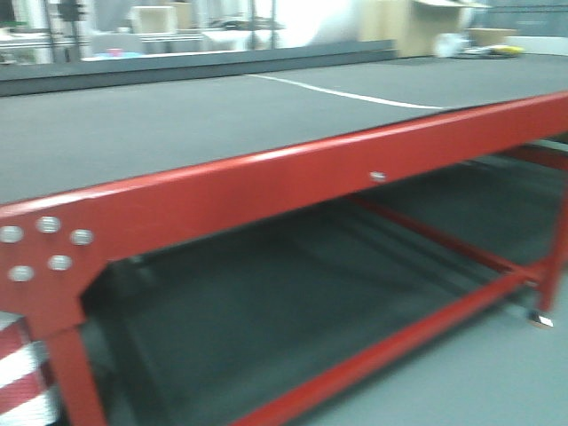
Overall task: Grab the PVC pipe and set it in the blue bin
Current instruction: 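Drive the base along the table toward the shelving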
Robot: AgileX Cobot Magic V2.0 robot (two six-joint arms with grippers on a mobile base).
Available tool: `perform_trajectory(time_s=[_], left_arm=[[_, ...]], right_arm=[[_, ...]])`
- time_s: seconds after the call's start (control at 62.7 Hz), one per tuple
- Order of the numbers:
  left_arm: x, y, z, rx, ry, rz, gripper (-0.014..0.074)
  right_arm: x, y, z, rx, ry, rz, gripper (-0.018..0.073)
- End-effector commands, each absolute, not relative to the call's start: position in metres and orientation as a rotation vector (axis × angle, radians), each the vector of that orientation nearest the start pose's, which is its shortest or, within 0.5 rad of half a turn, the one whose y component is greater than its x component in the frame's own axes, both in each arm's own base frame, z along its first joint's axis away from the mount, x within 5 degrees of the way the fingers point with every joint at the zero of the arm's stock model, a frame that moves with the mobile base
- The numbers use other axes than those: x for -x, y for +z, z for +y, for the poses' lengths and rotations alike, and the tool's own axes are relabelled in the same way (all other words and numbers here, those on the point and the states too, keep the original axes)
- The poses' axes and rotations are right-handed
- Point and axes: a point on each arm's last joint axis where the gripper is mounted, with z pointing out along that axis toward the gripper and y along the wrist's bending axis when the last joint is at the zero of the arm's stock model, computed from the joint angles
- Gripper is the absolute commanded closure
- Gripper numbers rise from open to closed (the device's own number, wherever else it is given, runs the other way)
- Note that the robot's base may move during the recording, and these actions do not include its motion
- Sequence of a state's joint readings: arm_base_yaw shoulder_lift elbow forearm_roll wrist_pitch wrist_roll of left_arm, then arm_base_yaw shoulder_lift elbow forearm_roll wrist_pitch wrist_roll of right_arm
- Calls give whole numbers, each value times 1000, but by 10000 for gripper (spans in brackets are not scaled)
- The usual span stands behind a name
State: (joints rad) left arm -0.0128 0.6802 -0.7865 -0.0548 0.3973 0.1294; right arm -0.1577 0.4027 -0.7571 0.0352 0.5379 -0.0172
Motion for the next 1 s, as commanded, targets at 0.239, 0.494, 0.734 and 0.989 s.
perform_trajectory(time_s=[0.239, 0.494, 0.734, 0.989], left_arm=[[-135, 386, -4, -93, 20, 1737, 707], [-135, 386, -4, -93, 20, 1737, 707], [-135, 386, -4, -93, 20, 1737, 707], [-135, 386, -4, -93, 20, 1737, 707]], right_arm=[[-62, 389, -8, -125, -97, 1636, 721], [-62, 389, -8, -125, -97, 1636, 721], [-62, 389, -8, -125, -97, 1636, 721], [-62, 389, -8, -125, -97, 1636, 721]])
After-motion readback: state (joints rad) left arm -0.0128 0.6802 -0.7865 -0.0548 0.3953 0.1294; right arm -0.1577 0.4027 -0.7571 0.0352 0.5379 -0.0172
